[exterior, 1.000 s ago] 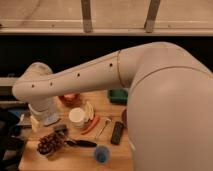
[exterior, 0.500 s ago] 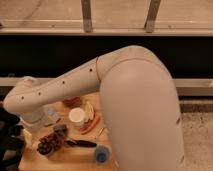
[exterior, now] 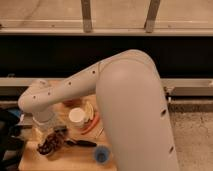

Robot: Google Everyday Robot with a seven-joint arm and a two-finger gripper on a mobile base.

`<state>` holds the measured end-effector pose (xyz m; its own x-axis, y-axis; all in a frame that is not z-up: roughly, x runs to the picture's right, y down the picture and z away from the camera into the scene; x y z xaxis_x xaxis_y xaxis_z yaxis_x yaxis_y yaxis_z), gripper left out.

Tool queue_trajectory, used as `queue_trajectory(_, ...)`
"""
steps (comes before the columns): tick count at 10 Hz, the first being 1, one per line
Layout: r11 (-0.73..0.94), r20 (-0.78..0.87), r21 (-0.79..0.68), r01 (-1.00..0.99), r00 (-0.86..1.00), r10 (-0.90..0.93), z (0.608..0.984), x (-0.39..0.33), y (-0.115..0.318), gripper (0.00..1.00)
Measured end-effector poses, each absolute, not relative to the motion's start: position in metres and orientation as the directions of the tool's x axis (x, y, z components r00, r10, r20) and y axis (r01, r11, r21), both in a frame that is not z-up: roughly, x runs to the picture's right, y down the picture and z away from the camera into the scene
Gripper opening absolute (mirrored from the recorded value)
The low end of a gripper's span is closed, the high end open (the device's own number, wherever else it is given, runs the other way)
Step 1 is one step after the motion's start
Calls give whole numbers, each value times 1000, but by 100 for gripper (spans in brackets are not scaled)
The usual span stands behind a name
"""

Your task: Place grapes in purple bowl

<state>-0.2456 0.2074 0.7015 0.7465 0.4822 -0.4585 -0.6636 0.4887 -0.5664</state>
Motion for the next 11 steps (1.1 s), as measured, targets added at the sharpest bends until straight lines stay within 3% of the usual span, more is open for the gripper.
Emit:
queue_trajectory(3, 461, -489, -578, -674, 738, 465, 715, -243, 219, 78)
queue_trajectory(5, 466, -487, -584, -665, 746, 454, 715, -244, 224, 62)
queue_trajectory(11, 472, -461, -595, -650, 757, 462, 713, -247, 224, 4)
